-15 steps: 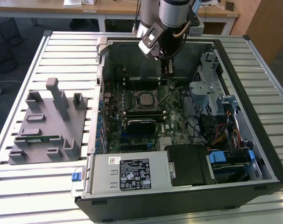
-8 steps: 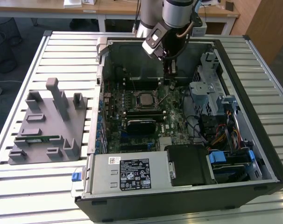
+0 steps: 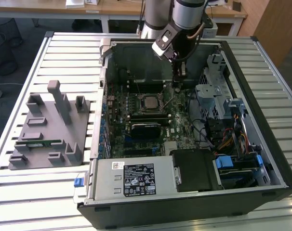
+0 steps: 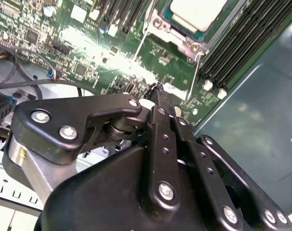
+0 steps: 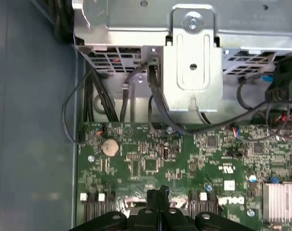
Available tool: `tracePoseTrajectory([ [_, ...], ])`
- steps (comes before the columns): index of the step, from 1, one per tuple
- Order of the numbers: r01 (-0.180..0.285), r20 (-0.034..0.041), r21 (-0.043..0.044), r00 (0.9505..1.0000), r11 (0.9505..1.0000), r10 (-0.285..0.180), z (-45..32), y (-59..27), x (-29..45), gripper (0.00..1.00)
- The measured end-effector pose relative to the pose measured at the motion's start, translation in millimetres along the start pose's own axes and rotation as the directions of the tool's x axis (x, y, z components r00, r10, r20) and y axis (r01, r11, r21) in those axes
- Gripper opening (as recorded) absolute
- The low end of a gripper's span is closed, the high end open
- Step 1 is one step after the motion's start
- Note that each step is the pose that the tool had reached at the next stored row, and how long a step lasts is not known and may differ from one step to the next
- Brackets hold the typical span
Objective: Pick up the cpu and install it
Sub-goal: 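Close the cpu cover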
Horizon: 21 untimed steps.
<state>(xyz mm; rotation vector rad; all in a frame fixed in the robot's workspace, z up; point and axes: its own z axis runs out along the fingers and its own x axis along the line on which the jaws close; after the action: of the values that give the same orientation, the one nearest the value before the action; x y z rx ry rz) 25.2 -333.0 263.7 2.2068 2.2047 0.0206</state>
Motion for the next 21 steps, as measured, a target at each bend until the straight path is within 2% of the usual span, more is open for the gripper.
tracePoseTrajectory([
  [5,0.000,0.0000,0.0015,1.0000,1.0000,0.000,3.0,8.3,2.3,0.11],
  [10,0.000,0.0000,0.0022,1.0000,1.0000,0.000,7.7,10.7,2.7,0.11],
  [16,0.000,0.0000,0.0033,1.0000,1.0000,0.000,16.1,11.2,2.7,0.11],
  [21,0.000,0.0000,0.0033,1.0000,1.0000,0.000,17.4,6.2,2.7,0.11],
])
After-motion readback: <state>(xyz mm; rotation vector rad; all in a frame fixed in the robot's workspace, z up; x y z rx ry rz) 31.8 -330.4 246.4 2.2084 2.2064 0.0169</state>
